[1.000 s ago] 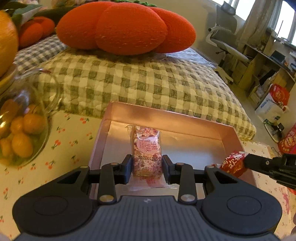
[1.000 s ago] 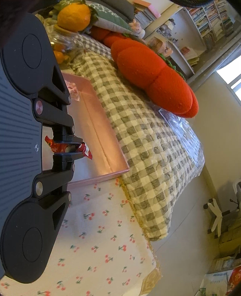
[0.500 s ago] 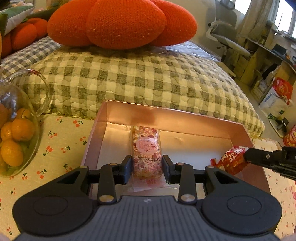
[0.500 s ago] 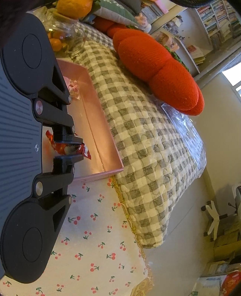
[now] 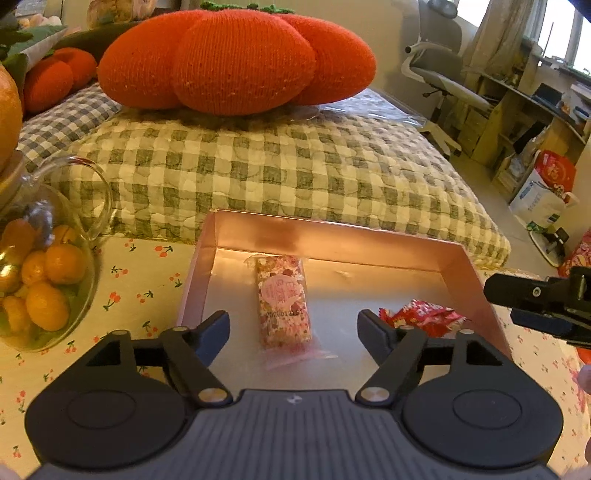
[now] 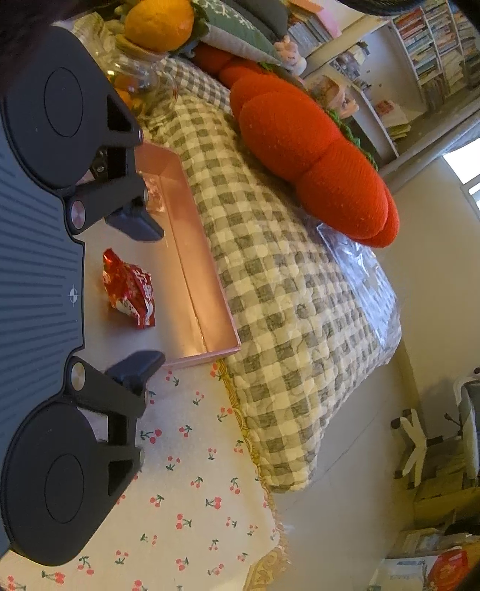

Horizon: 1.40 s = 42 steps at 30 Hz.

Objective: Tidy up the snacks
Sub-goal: 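Open the left tool over the box while the right tool releases the red candy, then move both open tools back from the box to the snack pile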

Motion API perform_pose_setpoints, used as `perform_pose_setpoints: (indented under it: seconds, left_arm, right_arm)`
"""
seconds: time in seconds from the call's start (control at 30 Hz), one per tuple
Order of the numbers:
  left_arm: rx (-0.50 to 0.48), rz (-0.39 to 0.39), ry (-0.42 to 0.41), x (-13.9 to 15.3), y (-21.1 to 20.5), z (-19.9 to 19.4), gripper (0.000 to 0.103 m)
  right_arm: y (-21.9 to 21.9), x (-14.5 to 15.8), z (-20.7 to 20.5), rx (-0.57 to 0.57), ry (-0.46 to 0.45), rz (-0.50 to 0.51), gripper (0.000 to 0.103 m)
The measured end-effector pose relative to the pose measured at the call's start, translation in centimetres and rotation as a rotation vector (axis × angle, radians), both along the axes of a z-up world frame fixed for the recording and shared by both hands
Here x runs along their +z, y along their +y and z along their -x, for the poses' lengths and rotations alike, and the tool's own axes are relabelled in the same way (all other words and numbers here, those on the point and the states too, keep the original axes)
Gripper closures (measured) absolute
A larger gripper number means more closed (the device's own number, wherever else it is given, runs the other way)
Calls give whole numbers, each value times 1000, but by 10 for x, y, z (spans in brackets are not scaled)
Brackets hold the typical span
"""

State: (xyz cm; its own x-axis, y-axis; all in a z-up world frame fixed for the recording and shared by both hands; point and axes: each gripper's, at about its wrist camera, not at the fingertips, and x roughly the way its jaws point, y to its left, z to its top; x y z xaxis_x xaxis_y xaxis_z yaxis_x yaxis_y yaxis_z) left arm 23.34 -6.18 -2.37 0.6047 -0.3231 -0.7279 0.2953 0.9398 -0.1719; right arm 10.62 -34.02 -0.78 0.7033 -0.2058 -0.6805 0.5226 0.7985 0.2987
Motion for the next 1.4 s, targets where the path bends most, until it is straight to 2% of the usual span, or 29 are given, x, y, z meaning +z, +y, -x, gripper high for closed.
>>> perform_pose_setpoints:
  seconds: [0.23, 0.83, 1.07, 1.4]
  left_arm:
    - [-21, 0, 5, 13, 5, 21, 13]
    - [-28, -55, 10, 24, 25, 82, 5]
    - [-25, -58, 24, 22, 34, 107, 3]
    - [-33, -105, 36, 19, 47, 139, 2]
  right_arm:
    - [16, 17, 14, 14, 8, 4, 22]
    - [53, 32, 65, 10, 74, -11, 21]
    - [69, 26, 83, 22, 120, -12, 21]
    - [94, 14, 104, 72, 163, -2, 20]
